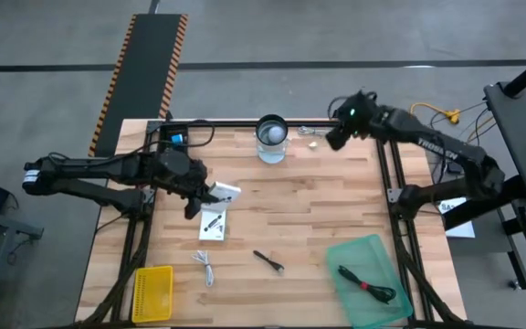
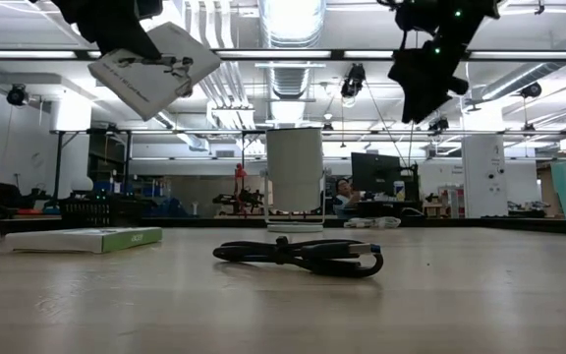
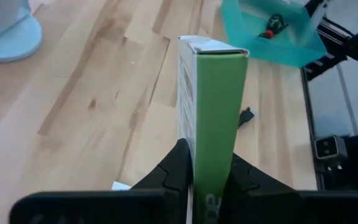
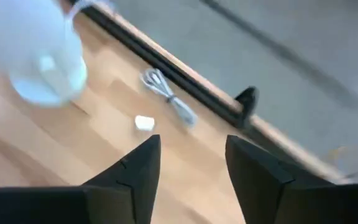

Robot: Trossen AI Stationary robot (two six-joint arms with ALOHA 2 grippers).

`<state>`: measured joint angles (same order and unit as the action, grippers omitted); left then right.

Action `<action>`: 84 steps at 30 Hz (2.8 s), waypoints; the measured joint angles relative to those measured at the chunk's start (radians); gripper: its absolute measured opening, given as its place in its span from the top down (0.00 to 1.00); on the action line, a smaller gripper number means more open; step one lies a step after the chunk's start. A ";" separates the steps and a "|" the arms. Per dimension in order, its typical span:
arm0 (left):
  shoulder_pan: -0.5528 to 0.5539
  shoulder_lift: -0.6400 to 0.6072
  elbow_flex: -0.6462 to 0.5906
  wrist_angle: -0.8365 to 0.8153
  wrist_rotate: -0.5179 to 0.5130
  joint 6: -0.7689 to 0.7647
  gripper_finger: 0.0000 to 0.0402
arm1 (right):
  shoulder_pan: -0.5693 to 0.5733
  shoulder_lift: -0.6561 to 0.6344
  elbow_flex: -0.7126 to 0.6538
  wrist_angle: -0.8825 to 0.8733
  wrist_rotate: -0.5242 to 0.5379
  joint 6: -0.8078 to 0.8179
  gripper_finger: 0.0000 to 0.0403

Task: Pick and place items into bin
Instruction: Put the right white card reader box into the yellow bin

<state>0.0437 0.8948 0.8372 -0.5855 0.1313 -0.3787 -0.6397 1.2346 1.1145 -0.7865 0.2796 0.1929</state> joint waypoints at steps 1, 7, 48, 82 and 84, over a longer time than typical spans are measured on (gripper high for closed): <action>0.000 0.000 0.001 -0.002 0.003 0.014 0.92 | -0.034 -0.001 0.007 -0.001 -0.033 0.033 0.57; 0.000 0.003 0.001 -0.037 0.037 0.033 0.94 | -0.038 -0.043 -0.045 0.205 -0.084 -0.014 0.55; -0.714 0.242 0.108 -0.314 0.331 -1.737 0.95 | 0.354 -0.053 -0.368 0.835 -0.131 -0.179 0.58; -0.856 0.647 0.278 -0.574 0.417 -1.895 0.91 | 0.354 -0.053 -0.403 0.852 -0.131 -0.169 0.59; -0.856 0.660 0.277 -0.573 0.419 -1.896 0.91 | 0.354 -0.053 -0.403 0.852 -0.131 -0.169 0.59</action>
<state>-0.8127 1.5552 1.1145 -1.1581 0.5503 -2.2744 -0.2855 1.1820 0.7116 0.0658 0.1488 0.0242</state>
